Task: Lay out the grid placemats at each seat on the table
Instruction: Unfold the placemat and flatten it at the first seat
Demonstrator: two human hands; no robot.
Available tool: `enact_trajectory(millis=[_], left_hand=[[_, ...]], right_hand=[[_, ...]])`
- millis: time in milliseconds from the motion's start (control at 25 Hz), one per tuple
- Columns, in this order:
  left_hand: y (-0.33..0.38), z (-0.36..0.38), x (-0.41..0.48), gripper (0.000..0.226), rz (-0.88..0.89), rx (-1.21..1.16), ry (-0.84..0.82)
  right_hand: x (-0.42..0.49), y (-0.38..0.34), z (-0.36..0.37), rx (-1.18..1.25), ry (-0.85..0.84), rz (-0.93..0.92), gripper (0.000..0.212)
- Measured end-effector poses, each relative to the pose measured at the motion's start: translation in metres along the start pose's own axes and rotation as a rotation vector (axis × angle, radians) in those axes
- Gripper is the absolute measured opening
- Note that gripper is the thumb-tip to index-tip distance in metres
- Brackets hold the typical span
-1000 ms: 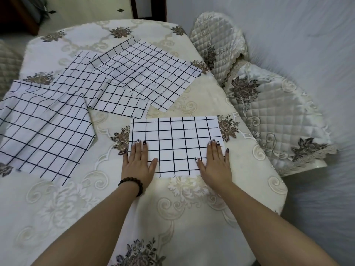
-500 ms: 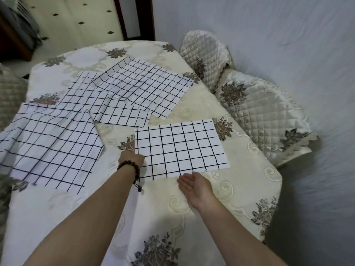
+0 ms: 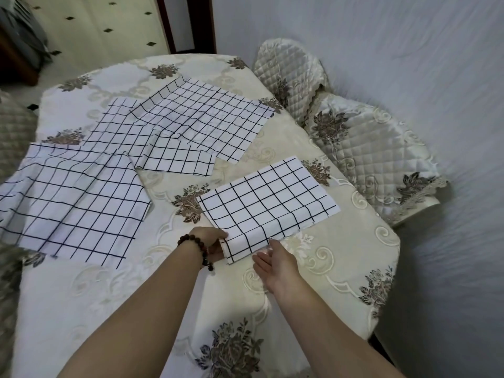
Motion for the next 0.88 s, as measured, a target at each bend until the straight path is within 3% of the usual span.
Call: enact_trajectory(millis=[120,320,440,640,800,880], left_hand=[[-0.004,0.024,-0.015,0.009,-0.08,-0.283,-0.22],[-0.015,0.061,-0.03,0.011,-0.077,-0.452,-0.359],[-0.022,0.072,-0.03,0.014,-0.059,-0.532,-0.362],[-0.005,0.054,-0.008,0.025,-0.004,-0.76,-0.267],[0.02,0.058,0.012,0.022,0.038,-0.453,-0.107],[0.032,0.072,0.011,0.021,0.071,-0.277,-0.151]], right_hand=[[0.0,0.002,0.003,0.078,-0.06,0.029,0.027],[0.008,-0.002,-0.006,0.182,-0.039,-0.039,0.027],[0.012,-0.02,-0.021,0.188,-0.008,-0.124,0.016],[0.02,-0.058,-0.065,0.058,0.054,-0.125,0.016],[0.023,-0.102,-0.105,-0.102,0.108,-0.127,0.012],[0.025,-0.121,-0.118,-0.189,0.113,-0.151,0.005]])
Point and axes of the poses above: each hand's wrist, its own x-axis towards the middle knuckle, its own z-axis out of the palm, y = z × x, the point moved 3 cm from there along x, towards the middle knuckle, and after that the axes turned 9 degrees about x, right-handed, at the moved point
